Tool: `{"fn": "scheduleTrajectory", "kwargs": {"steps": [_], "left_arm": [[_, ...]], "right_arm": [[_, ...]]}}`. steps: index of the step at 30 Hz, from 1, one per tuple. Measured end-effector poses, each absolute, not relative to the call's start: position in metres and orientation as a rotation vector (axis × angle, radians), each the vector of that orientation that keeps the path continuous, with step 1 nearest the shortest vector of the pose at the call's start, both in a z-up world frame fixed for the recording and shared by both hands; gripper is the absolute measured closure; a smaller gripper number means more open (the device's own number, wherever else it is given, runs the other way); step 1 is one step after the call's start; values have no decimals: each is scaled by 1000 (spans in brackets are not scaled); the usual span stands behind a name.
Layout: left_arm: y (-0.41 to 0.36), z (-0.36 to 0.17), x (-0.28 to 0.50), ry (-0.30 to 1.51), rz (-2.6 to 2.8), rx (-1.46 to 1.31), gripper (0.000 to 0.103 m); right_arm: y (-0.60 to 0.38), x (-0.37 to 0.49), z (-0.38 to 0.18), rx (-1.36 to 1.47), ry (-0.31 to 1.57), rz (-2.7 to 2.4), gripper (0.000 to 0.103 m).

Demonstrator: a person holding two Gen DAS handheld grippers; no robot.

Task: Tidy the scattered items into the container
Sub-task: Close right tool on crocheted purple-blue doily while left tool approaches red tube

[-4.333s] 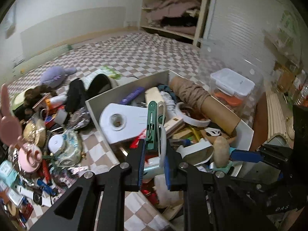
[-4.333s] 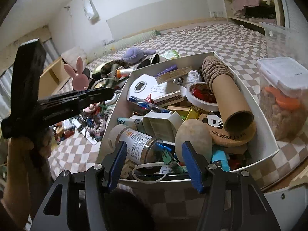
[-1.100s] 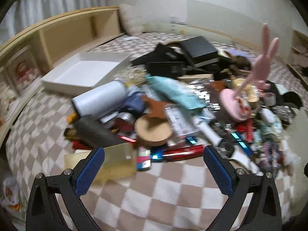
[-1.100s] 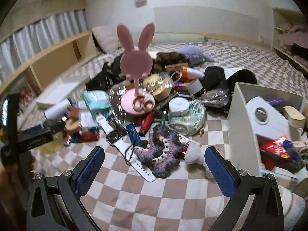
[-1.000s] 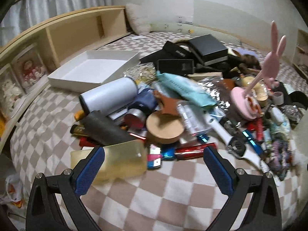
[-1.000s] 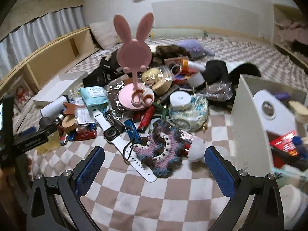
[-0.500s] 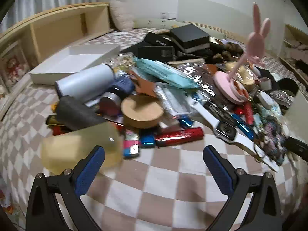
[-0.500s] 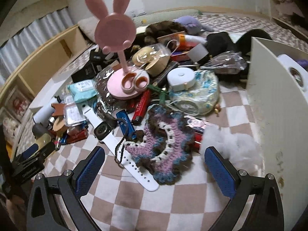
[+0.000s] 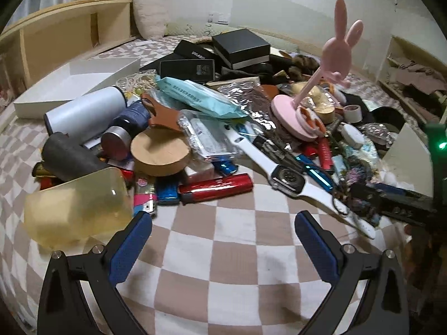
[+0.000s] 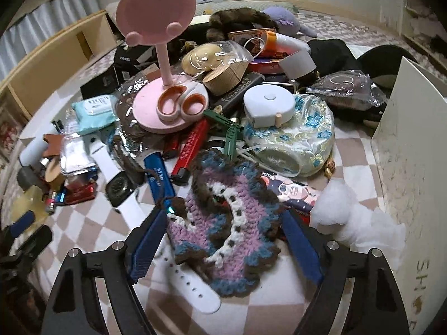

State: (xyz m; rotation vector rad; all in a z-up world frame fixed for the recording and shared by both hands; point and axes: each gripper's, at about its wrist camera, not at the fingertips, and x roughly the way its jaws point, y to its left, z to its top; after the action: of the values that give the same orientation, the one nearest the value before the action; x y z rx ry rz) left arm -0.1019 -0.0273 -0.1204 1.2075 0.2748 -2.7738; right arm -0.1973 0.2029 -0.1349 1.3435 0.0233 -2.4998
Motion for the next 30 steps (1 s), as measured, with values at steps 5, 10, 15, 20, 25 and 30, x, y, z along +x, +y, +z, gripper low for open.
{"fn": "scheduleTrajectory", "kwargs": {"steps": [5,10,15,20,25,30], "left_arm": [[-30,-120,-102,380,-2823,1233,0],[-37,-120,-103,546,-2857,1265,0],[-44,-123,-106,697,-2867,1295,1],[-42,-124,-117,669,-2865,1287,1],[-39,-130,-134,543,-2827,1289,1],[-41,-138,-154,452,-2798,1299,1]], "right_arm": [[200,-189,-135,1310,96,-2516,64],[210,-184,-133,1320,-70,-2448,77],[224,-182,-131,1320,-239,-2391,78],[232,-181,-132,1331,-351,-2344,78],[232,-181,-132,1326,-401,-2306,78],[234,-181,-132,1320,-431,-2275,78]]}}
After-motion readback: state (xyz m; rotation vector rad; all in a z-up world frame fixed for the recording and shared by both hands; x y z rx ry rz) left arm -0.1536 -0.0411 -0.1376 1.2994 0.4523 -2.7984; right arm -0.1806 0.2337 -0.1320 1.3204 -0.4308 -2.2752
